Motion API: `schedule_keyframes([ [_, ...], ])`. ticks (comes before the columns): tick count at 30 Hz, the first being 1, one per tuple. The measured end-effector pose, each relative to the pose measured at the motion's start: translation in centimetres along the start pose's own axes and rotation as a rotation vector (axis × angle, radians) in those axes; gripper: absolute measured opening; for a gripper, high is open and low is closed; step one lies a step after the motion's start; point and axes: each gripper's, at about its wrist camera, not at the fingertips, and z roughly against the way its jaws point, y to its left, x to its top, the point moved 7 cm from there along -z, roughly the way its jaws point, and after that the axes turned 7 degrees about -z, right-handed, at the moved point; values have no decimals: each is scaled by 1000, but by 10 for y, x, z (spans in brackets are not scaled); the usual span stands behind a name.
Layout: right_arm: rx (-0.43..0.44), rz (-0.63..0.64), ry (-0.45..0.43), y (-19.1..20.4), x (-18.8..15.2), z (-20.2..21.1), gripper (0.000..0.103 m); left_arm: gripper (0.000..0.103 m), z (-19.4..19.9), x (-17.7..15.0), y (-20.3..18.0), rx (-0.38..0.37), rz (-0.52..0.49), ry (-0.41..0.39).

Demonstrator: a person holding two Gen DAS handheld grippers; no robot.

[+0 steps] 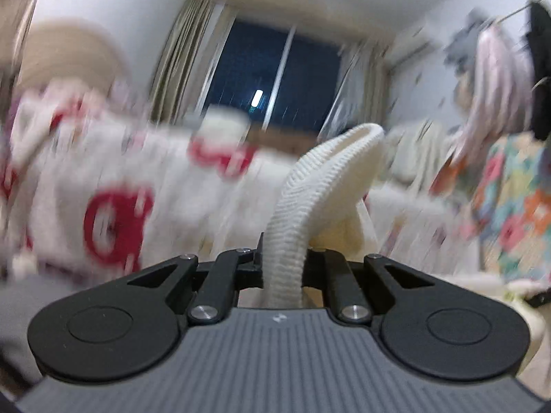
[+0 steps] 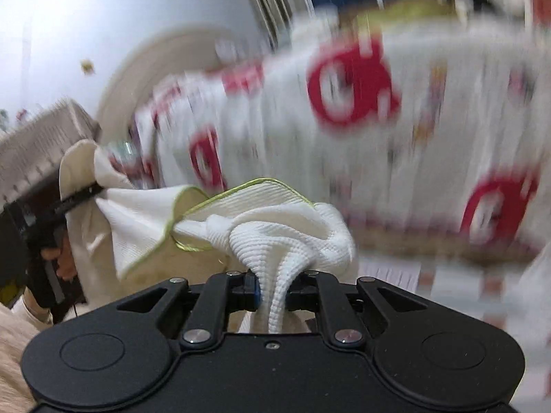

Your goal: Fold clothes

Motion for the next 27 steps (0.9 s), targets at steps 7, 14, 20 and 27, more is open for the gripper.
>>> schedule_keyframes([
  [7,-100,-38,-41,-44,13,-124,13,12,-93,-20,33,208,-150,12],
  [14,-361,104,-161,-51,5,-200,65,54,-172,-125,45,422,-295,268],
  [20,-329,10,12,-57,-141,-182,64,53,-112,-264,36,119,113,589],
  [27,-391,-245,82,-67,-265,-148,66,55,-57,-300,-40,-181,-40,710],
])
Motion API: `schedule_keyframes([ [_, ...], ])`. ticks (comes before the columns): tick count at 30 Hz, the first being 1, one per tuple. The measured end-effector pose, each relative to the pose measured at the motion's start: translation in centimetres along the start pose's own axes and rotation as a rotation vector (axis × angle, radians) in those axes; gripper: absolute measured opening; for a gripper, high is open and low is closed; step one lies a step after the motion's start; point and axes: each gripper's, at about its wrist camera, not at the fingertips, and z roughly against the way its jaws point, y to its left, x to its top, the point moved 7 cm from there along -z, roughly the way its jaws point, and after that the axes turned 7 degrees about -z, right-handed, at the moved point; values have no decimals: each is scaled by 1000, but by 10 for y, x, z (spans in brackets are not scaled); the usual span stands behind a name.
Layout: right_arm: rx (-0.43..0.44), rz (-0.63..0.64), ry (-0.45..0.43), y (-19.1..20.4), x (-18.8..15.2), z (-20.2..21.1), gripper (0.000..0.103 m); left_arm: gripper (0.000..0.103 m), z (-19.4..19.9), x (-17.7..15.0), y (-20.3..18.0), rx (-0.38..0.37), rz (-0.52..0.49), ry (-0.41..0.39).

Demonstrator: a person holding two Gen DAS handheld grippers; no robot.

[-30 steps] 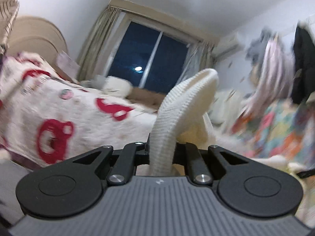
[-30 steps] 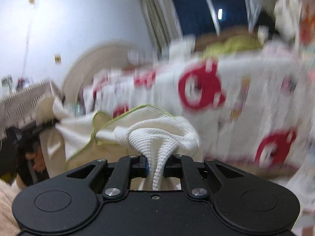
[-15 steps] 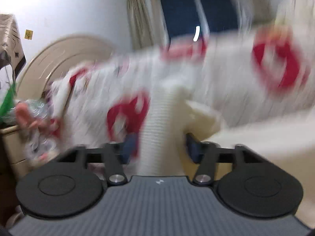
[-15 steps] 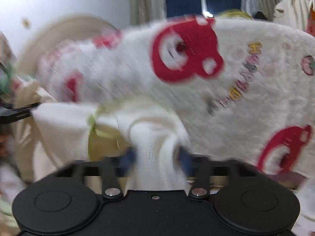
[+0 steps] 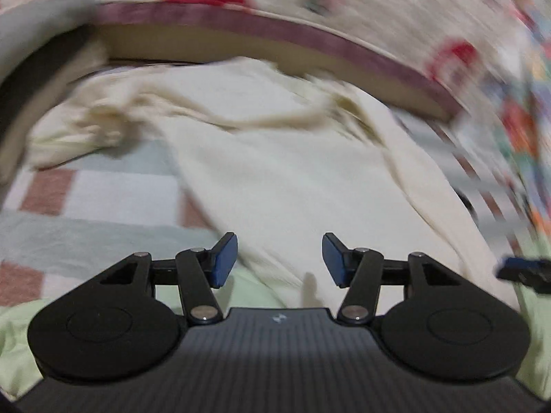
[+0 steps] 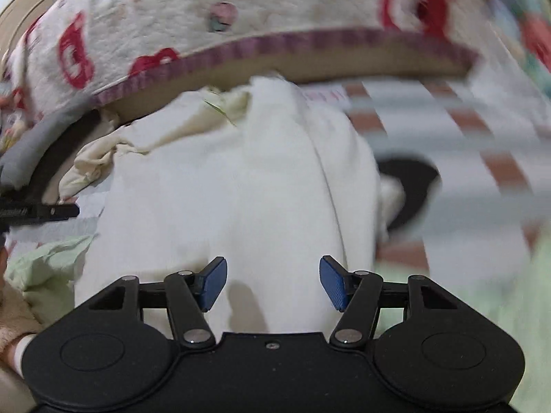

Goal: Fold clothes
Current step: 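Lower the shirt onto the mat and open both grippers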

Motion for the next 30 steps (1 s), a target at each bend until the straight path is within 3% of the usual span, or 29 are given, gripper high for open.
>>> schedule_keyframes([
  [2,-1,-63,2,-8,-18,6,66,55,6,-1,-21,-28,-93,-13],
  [5,42,-28,39,2,-39,11,63,56,11,-4,-44,-27,-240,-47],
  [7,46,11,45,12,-48,14,63,56,16,-7,-57,-63,-283,-54],
  [11,-86,59,48,11,-50,-1,61,57,20,-10,-63,-111,-280,-55],
  [13,-85,107,53,12,-49,-9,6,57,19,-12,-60,-103,-265,-45],
  [14,-65,128,55,11,-46,-7,5,57,17,-13,-58,-99,-249,-36],
  [16,-73,197,26,3,-20,5,4,57,13,-13,-51,-99,-207,-25],
  [19,-212,317,-73,-31,65,37,4,57,11,-11,-46,-107,-166,-29],
  [20,-302,353,-137,-50,104,53,4,57,10,-11,-46,-107,-161,-27],
  [22,-589,401,-309,-87,182,88,5,57,7,-12,-46,-99,-169,-14],
  [23,-666,349,-400,-101,210,108,7,57,6,-13,-48,-97,-176,-9],
  [24,-740,294,-492,-114,238,128,24,57,5,-13,-49,-96,-185,-6],
  [25,-738,211,-514,-123,245,133,45,57,5,-14,-51,-95,-192,-6],
  [26,-733,128,-534,-132,252,137,51,57,6,-14,-52,-93,-200,-7],
  [27,-727,44,-553,-141,259,142,51,57,6,-14,-53,-92,-205,-7],
  [30,-559,-46,-469,-136,221,110,52,58,7,-16,-56,-100,-215,0],
])
